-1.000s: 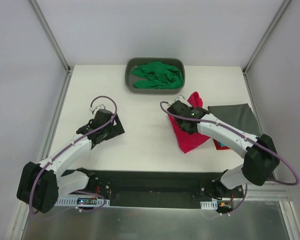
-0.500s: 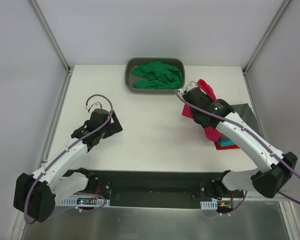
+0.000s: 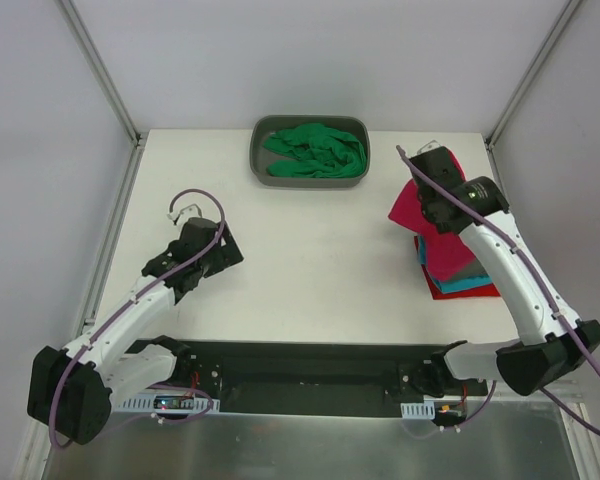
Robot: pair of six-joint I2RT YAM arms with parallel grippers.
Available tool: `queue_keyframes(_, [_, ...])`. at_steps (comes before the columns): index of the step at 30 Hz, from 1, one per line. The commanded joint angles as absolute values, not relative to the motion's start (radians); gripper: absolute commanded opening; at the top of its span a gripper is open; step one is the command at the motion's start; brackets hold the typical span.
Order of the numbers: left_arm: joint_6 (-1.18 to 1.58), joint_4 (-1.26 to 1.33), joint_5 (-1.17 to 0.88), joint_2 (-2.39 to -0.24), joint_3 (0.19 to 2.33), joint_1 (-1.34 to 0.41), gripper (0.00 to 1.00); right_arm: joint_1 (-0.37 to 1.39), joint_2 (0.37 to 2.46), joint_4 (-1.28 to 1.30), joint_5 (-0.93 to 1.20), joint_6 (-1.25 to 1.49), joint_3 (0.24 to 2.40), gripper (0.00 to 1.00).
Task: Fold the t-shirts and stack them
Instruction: Put the neatly folded tshirt into the corner of the board with the right arm
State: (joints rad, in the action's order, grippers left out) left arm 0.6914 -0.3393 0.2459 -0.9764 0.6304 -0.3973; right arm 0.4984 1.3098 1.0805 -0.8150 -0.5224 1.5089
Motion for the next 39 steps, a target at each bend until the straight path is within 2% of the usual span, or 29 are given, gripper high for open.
queue_keyframes(1, [0.686,-0.347,0.270,-0.994,0.632,-0.388,0.99,0.408,1.330,1.121,-0.782,-0.491,1.525,0.01])
queue_keyframes(6, [0.686,-0.347,0.267,-1.014,0.637,-0.387,0.99,0.301,1.355,1.037,-0.704,-0.551,1.491,0.01])
queue_keyframes(11, [0.684,-0.347,0.270,-1.022,0.638,-0.387,0.99,0.152,1.379,0.939,-0.571,-0.587,1.437,0.05])
queue_keyframes(20, [0.695,-0.345,0.288,-1.000,0.623,-0.383,0.99,-0.049,1.488,0.836,-0.417,-0.620,1.405,0.04])
queue_keyframes(25, [0.701,-0.345,0.318,-0.971,0.611,-0.382,0.99,-0.121,1.563,0.790,-0.413,-0.606,1.396,0.11])
queue_keyframes(27, [0.700,-0.345,0.314,-0.965,0.612,-0.382,0.99,-0.143,1.588,0.761,-0.428,-0.598,1.381,0.17])
queue_keyframes(28, [0.698,-0.345,0.313,-0.960,0.611,-0.382,0.99,-0.152,1.598,0.741,-0.451,-0.592,1.368,0.25])
queue_keyframes(29, [0.696,-0.347,0.313,-0.956,0.611,-0.382,0.99,-0.159,1.608,0.720,-0.475,-0.580,1.359,0.27])
queue_keyframes(32, [0.698,-0.347,0.333,-0.936,0.598,-0.382,0.99,-0.176,1.646,0.715,-0.486,-0.557,1.347,0.25])
queue_keyframes(33, [0.696,-0.345,0.339,-0.930,0.597,-0.382,0.99,-0.178,1.657,0.719,-0.506,-0.537,1.353,0.30])
queue_keyframes(35, [0.698,-0.345,0.334,-0.916,0.595,-0.382,0.99,-0.179,1.680,0.732,-0.549,-0.496,1.368,0.50])
queue_keyframes(39, [0.698,-0.345,0.327,-0.897,0.592,-0.382,0.99,-0.190,1.672,0.759,-0.569,-0.408,1.403,0.75])
